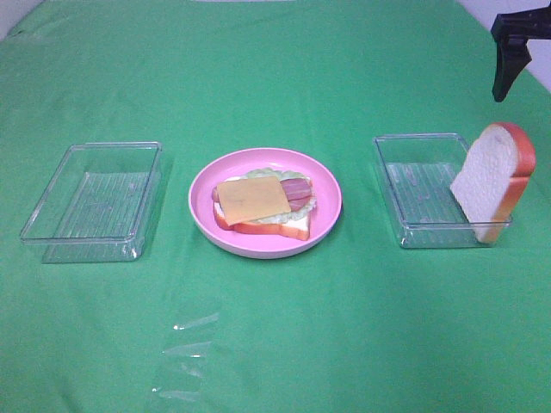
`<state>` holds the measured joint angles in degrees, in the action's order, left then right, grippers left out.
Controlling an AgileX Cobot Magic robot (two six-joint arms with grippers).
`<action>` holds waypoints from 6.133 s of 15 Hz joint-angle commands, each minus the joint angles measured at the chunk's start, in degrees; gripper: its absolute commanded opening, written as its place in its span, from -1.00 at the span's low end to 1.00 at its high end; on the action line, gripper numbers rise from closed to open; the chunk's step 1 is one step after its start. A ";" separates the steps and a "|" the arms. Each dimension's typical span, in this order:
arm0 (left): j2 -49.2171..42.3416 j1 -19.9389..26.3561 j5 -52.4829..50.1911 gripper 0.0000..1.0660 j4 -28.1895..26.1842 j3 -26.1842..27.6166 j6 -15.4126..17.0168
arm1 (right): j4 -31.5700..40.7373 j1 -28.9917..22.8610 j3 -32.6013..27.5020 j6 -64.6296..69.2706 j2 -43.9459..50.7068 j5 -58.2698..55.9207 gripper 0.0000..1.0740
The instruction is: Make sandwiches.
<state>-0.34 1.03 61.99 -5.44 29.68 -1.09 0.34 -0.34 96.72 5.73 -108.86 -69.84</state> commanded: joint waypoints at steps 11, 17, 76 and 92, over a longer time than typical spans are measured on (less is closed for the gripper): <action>-1.20 0.00 -0.23 0.83 -0.23 -0.06 0.34 | 2.46 0.00 0.00 -2.35 -11.52 -4.07 0.83; -1.20 0.00 -0.23 0.83 -0.23 -0.06 0.34 | 2.81 0.00 0.00 -2.12 -12.32 -4.64 0.41; -1.20 0.00 -0.23 0.83 -0.40 -0.06 0.34 | 68.30 -14.21 -7.16 -29.28 -21.08 15.13 -1.00; -1.20 0.00 -0.23 0.83 -0.40 -0.06 0.34 | 26.81 -14.04 -7.16 -7.68 -10.08 17.25 0.53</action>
<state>-0.34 1.03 61.99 -5.56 29.68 -1.09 29.85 -14.44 89.21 -4.18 -119.81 -52.25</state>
